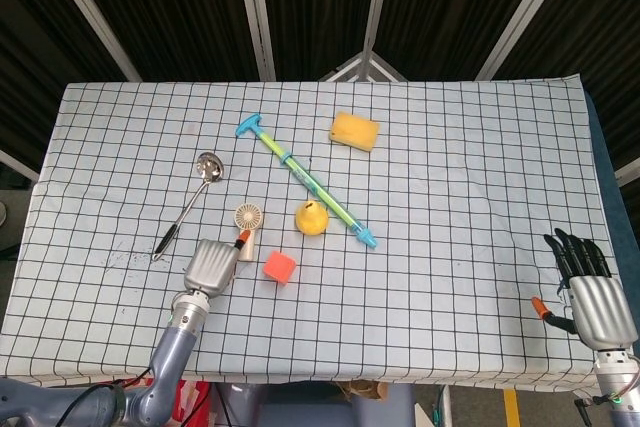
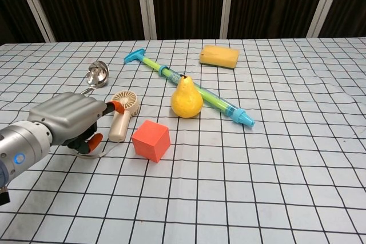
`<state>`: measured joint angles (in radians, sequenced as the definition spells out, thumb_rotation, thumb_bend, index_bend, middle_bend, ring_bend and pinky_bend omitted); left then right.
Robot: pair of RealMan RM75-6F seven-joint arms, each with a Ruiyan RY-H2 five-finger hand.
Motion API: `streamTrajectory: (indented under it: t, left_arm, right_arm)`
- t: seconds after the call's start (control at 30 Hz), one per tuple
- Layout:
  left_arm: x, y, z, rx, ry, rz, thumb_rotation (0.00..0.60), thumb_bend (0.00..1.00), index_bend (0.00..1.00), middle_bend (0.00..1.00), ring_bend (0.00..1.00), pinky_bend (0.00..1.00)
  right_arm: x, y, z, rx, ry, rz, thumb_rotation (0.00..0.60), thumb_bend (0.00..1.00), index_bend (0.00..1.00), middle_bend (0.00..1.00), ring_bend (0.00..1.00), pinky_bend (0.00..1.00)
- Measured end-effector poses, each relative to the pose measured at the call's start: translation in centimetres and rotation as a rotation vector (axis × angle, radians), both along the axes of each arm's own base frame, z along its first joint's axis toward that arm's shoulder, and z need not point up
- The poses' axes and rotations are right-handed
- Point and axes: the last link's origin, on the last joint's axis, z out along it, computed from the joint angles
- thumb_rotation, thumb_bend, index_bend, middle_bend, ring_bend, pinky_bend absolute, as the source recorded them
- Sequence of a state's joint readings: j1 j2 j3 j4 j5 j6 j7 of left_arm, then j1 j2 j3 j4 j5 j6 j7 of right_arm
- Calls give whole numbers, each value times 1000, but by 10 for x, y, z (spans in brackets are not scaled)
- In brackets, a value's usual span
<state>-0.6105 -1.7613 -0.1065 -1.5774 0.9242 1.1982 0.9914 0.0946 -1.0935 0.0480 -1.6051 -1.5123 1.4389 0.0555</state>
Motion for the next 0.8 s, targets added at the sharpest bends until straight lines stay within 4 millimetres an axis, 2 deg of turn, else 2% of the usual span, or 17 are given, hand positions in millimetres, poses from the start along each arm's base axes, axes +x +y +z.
streamTrajectory:
  t: [0.47,0.67,0.8]
  left_arm:
    - [-12,-3,-9,-21,31,14,600,722,182,874,719,735]
    - [-8,-1,-2,10,-7,6,600,721,175,873,719,736]
    - [0,5,10,54,-62,-10,600,710,150,854,700,734]
  right_arm:
    - [0,0,0,0,-1,0,600,279,70,0,0,0]
    - [0,0,0,0,0,0,600,279,70,0,0,0]
    - [0,0,0,-1,0,0,600,279,70,0,0,0]
